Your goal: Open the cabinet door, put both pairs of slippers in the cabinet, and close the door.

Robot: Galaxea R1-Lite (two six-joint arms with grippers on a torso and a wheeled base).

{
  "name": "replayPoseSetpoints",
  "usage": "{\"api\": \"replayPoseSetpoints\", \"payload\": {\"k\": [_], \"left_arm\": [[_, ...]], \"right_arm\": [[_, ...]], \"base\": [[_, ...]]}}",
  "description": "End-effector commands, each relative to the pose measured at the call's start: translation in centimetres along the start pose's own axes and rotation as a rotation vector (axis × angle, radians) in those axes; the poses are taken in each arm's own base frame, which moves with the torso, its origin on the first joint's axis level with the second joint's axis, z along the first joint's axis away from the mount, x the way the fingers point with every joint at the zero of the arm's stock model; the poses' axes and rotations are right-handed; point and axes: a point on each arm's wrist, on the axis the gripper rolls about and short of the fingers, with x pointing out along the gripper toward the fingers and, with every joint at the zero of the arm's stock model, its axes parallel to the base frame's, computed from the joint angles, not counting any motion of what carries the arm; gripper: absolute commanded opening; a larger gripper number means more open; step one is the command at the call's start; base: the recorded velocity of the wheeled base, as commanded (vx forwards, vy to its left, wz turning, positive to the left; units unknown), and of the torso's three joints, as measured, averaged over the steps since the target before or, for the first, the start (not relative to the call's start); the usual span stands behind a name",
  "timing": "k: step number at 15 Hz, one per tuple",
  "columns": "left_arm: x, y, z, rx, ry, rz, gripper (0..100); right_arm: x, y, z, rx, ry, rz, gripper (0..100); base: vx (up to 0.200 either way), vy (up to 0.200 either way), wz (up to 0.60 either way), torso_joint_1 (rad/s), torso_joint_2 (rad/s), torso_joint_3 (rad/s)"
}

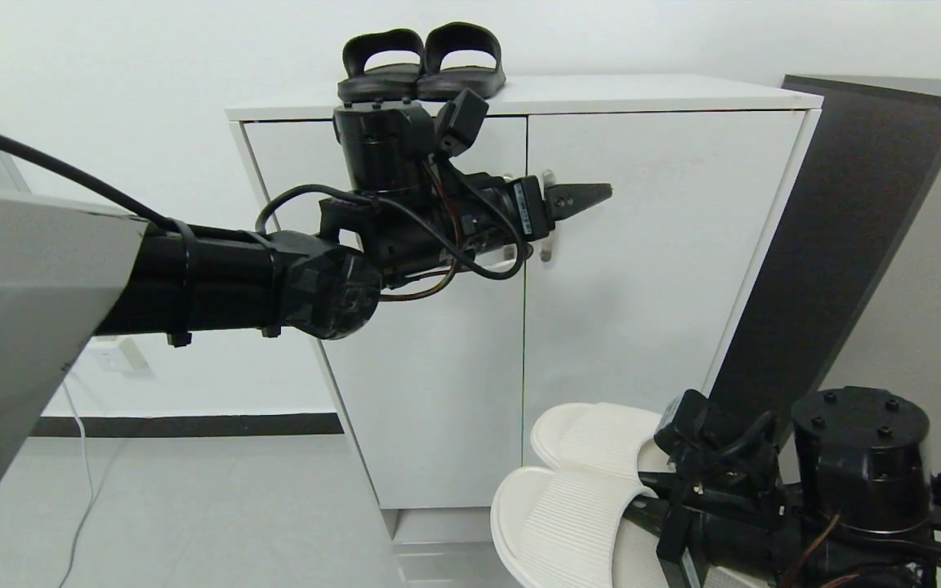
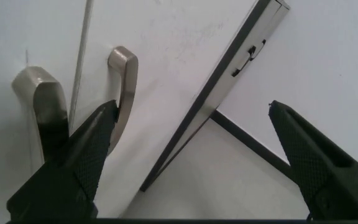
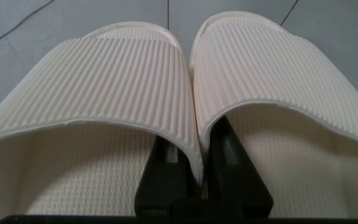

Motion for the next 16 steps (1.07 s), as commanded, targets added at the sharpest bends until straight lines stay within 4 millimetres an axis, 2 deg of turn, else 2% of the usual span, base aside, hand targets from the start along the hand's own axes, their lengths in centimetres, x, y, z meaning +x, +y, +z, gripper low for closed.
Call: {"api": "replayPoseSetpoints", "payload": {"k": [1,3,4,12,16], "left_arm": [[0.3,0.1,-0.4,-0.005,0.009,0.001,100],[0.5,0.1,-0.3,-0.009,0.018,0.001,100],[0.5,0.0,-0.3,-0.01,0.019,0.003,0],[0.2,0.4,-1.4,-0.025,0.047,0.024,0],[-1.5,-1.2,-0.3,-0.02,0.037,0.012,0]], "right_arm": [[0.0,0.0,0.0,-0.001,0.0,0.001,0],[-0.2,0.1,0.0,-0.002,-0.003,0.002,0],[-0.2,0.1,-0.1,-0.001,0.0,0.002,0],[0.2,0.1,-0.5,0.001,0.021,0.007,0],[0.0,0.4,-0.8,-0.001,0.03,0.02,0]], "base": [[0.0,0.0,0.0,0.0,0.0,0.0],[0.0,0.0,0.0,0.0,0.0,0.0],[0.0,0.0,0.0,0.0,0.0,0.0],[0.0,0.0,0.0,0.0,0.0,0.0],[0.0,0.0,0.0,0.0,0.0,0.0]]}}
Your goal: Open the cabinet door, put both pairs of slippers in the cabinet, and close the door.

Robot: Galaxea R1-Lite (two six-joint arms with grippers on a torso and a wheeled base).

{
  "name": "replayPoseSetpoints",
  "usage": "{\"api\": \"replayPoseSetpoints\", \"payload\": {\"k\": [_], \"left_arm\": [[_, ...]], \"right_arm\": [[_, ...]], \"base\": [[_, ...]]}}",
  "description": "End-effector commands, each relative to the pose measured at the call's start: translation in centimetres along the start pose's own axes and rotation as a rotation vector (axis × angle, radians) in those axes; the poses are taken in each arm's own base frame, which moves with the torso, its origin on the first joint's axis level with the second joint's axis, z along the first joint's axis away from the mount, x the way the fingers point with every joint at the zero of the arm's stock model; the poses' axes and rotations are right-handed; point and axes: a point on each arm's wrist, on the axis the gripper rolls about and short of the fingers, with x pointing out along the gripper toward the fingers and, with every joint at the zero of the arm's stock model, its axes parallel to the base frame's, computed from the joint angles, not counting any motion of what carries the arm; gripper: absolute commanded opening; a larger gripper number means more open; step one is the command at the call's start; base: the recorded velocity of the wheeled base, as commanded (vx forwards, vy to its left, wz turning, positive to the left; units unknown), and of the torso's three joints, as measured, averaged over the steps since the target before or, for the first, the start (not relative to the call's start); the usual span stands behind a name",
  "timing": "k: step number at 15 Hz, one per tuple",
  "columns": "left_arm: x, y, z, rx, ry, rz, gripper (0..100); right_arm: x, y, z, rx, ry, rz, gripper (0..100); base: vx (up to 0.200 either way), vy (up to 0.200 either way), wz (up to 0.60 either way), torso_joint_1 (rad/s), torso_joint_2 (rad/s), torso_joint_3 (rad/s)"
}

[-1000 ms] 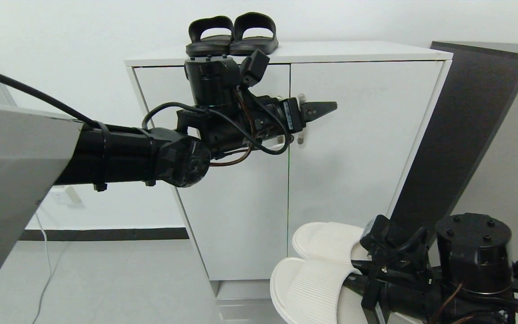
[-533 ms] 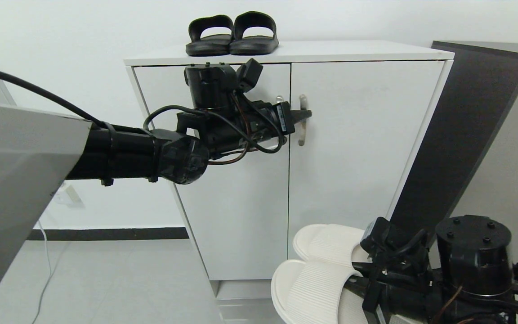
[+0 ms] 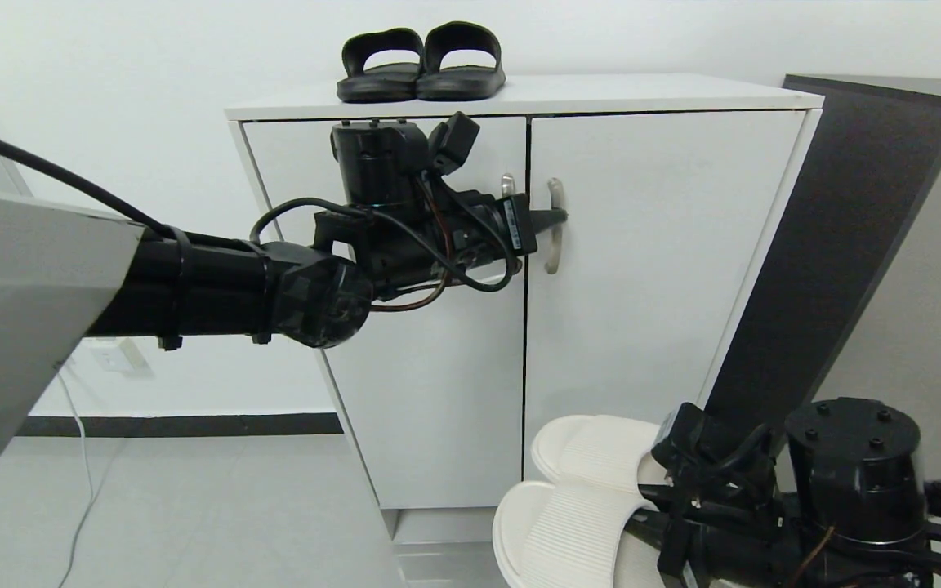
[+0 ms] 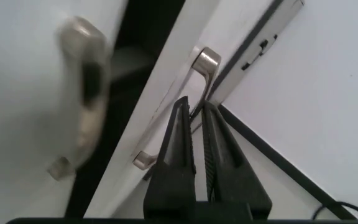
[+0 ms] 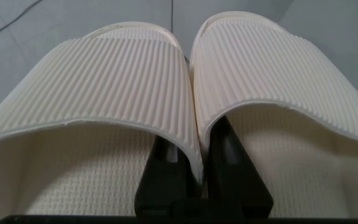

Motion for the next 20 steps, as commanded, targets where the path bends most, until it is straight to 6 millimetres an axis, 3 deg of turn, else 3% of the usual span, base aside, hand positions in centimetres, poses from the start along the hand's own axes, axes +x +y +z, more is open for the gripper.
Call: {"api": "replayPoseSetpoints", "payload": {"k": [1,11,13,20], "left_arm": [[-1.4,-1.7,1.0,0.008,-0.014,-0.02,0],[-7.8,-6.5,1.8,0.009,-0.012,-0.062,0],[-7.8,-5.1,1.9,0.008,-0.013,-0.034,0],[-4.0,-1.0,2.0,0.005,-0.025,0.024,0]], "right_arm": [[-0.2,0.2,-0.1,-0.004,-0.002,0.011,0],[-1.4,2.0,-0.3,-0.066,-0.044,0.093,0],[-1.4,2.2,-0.4,-0.068,-0.044,0.098,0],[-1.1,2.2,-0.6,-0.066,-0.029,0.096,0]], "base": [[0.0,0.0,0.0,0.0,0.0,0.0],[0.0,0.0,0.0,0.0,0.0,0.0],[0.0,0.0,0.0,0.0,0.0,0.0],[0.0,0.0,0.0,0.0,0.0,0.0]]}}
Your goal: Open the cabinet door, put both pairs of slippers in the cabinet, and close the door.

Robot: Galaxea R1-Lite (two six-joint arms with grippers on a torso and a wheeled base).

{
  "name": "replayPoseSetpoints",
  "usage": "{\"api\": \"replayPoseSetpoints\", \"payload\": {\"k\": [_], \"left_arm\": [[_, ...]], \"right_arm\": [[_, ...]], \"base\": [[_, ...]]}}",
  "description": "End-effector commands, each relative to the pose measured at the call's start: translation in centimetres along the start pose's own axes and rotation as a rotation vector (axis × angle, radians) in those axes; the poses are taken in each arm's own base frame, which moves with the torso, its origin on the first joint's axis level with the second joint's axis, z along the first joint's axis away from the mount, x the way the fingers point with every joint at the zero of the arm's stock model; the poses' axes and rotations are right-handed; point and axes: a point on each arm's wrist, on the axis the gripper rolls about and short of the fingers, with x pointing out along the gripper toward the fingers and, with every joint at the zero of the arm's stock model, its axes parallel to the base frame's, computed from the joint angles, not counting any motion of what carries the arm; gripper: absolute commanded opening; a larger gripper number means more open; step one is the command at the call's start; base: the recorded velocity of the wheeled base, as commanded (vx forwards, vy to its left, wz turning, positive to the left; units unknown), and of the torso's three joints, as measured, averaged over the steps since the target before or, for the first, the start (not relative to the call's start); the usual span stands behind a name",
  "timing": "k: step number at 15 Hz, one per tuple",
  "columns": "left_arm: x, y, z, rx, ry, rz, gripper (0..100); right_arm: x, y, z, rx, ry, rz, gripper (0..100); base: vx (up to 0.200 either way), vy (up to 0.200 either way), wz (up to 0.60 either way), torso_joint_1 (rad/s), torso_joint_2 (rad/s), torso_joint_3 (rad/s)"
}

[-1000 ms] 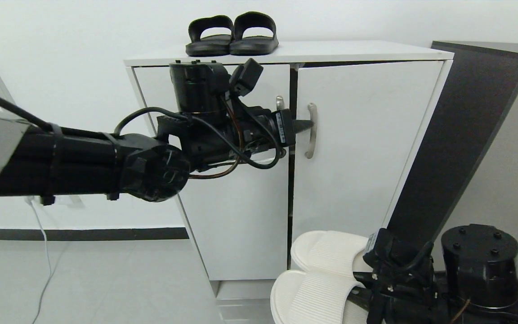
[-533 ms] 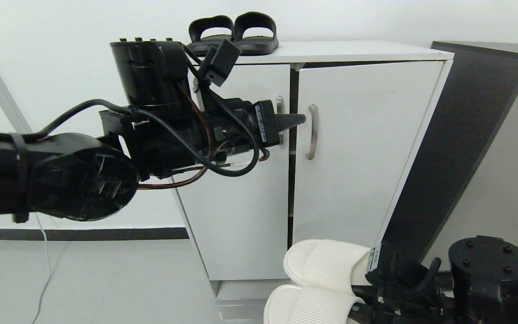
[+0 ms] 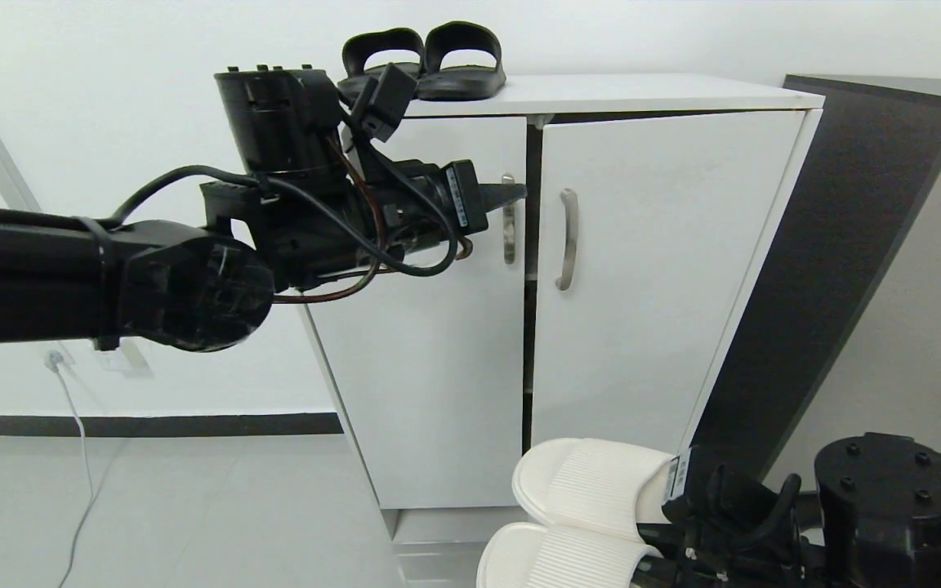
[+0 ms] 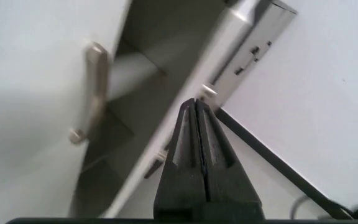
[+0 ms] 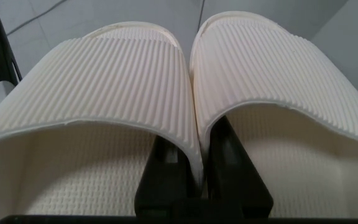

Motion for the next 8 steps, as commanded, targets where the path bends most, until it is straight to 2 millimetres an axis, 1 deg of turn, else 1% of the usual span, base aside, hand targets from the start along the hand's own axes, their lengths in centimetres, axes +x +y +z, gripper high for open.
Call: {"api": "replayPoseSetpoints", "payload": {"k": [1,5,8], "left_arm": [[1.7,1.4,-0.8,-0.01,0.013,0.014,0],[3.7,2.4,-1.2,-0.006,0.003,0.021,0],[4.2,2.5,-1.3,-0.005,0.001,0.017,0]], "right_arm": [[0.2,0.0,-0.2,0.001,0.01,0.0,0],[0.6,0.0,-0.5,0.004,0.029,0.001,0],[0.6,0.0,-0.5,0.004,0.029,0.001,0]], "base": [[0.0,0.0,0.0,0.0,0.0,0.0],[0.0,0.0,0.0,0.0,0.0,0.0],[0.0,0.0,0.0,0.0,0.0,0.0]]}}
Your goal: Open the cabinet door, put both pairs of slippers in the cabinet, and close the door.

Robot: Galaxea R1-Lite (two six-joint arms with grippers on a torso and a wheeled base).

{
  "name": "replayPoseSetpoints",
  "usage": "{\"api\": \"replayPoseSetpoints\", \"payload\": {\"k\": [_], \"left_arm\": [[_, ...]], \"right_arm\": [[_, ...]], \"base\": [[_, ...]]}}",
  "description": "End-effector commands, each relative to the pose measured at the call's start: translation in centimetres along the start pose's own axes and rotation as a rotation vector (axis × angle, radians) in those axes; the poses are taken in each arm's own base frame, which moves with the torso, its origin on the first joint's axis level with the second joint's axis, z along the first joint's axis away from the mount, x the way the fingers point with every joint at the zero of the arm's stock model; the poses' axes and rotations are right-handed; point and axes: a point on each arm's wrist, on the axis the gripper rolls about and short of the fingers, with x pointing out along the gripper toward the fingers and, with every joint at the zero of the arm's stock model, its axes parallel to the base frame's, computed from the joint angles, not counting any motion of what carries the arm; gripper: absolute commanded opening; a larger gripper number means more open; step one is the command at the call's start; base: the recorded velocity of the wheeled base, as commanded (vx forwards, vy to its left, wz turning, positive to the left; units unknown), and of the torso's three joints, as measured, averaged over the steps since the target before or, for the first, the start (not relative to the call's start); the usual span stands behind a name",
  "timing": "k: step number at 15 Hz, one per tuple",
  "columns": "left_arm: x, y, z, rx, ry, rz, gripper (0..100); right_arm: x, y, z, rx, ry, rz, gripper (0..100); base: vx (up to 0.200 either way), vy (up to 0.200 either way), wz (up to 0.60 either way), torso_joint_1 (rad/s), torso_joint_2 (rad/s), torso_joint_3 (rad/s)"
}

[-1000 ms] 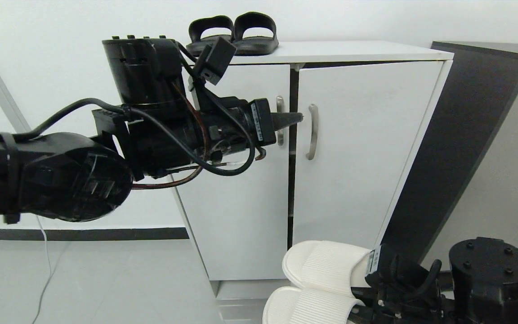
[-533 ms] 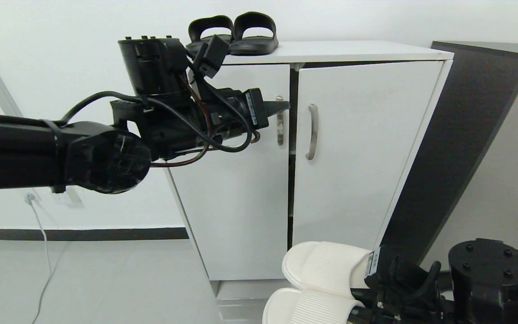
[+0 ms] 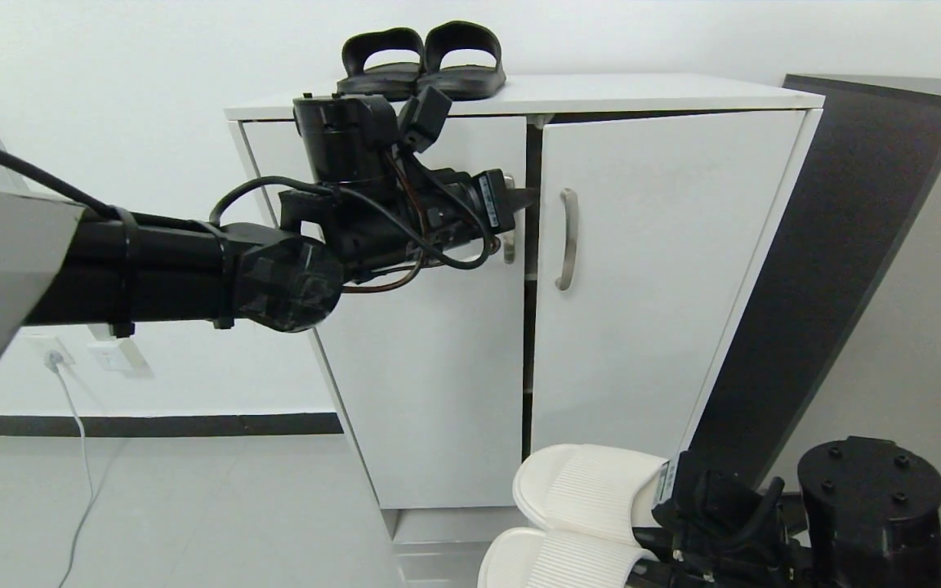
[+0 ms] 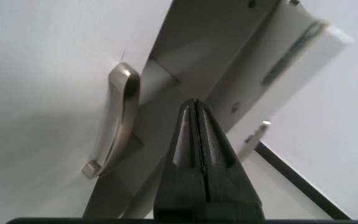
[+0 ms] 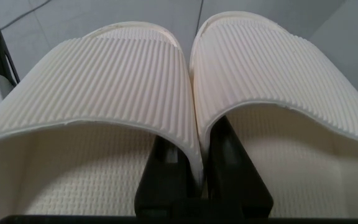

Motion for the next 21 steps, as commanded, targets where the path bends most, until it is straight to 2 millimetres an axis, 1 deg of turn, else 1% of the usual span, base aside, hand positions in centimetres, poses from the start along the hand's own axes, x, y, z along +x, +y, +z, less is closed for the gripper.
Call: {"api": "replayPoseSetpoints", "payload": {"k": [1,3,6,7,9,10,12,13,14,16,17,19,20,21], "left_arm": [[0.5,0.3,-0.6,-0.006,0.013,-0.001,0],[0.4,-0.9,-1.6,-0.01,0.033,-0.008,0],[-1.3,-4.7,-2.4,-0.002,0.031,-0.079,0],[-2.3,-6.6,-2.6,0.005,0.03,-0.123,0],[-3.5,-7.8,-2.4,0.025,0.026,-0.146,0],[-3.8,-7.9,-2.2,0.031,0.021,-0.146,0],[-5.0,-7.5,-1.8,0.035,0.013,-0.121,0],[-6.4,-7.4,-1.4,0.04,-0.003,-0.107,0],[-8.2,-7.4,-1.0,0.044,-0.017,-0.088,0],[-12.8,-7.7,-0.6,0.054,-0.037,-0.043,0],[-16.1,-8.2,-1.1,0.065,-0.033,-0.019,0],[-21.0,-9.1,-2.6,0.102,-0.008,0.035,0],[-23.7,-9.6,-4.0,0.146,0.015,0.093,0],[-24.8,-9.9,-4.4,0.168,0.015,0.114,0]], "right_arm": [[0.1,0.0,-0.1,0.0,0.006,0.003,0],[0.1,0.1,-0.2,0.0,0.012,0.005,0],[0.1,0.2,-0.2,-0.001,0.013,0.008,0],[0.1,0.2,-0.3,-0.002,0.015,0.012,0],[0.1,0.2,-0.3,-0.002,0.015,0.012,0],[0.1,0.2,-0.3,-0.002,0.014,0.011,0],[0.1,0.2,-0.3,-0.002,0.012,0.011,0],[0.1,0.2,-0.3,-0.001,0.012,0.01,0],[0.1,0.1,-0.4,0.003,0.016,0.005,0],[0.3,-0.1,-0.5,0.008,0.022,-0.002,0],[0.4,-0.3,-0.6,0.011,0.027,-0.008,0],[0.6,-0.8,-0.6,0.022,0.031,-0.026,0],[0.6,-1.2,-0.5,0.029,0.022,-0.039,0],[0.6,-1.4,-0.5,0.032,0.023,-0.047,0]], "base": [[0.0,0.0,0.0,0.0,0.0,0.0],[-0.2,0.0,0.0,0.005,0.0,0.0],[-0.2,0.0,0.0,0.005,0.0,0.004],[-0.2,0.0,0.0,-0.002,0.0,0.002],[-0.2,0.0,0.0,0.005,0.0,0.002],[-0.2,0.0,0.0,0.002,0.0,0.002],[0.0,0.0,0.0,0.0,0.0,0.0],[0.0,0.0,0.0,0.0,0.0,0.0],[0.0,0.0,0.0,0.0,0.0,0.0],[0.0,0.0,0.0,0.0,0.0,0.0],[0.0,0.0,0.0,0.0,0.0,0.0],[0.0,0.0,0.0,0.0,0.0,0.0],[0.0,0.0,0.0,0.0,0.0,0.0],[0.0,0.0,0.0,0.0,0.0,0.0]]}}
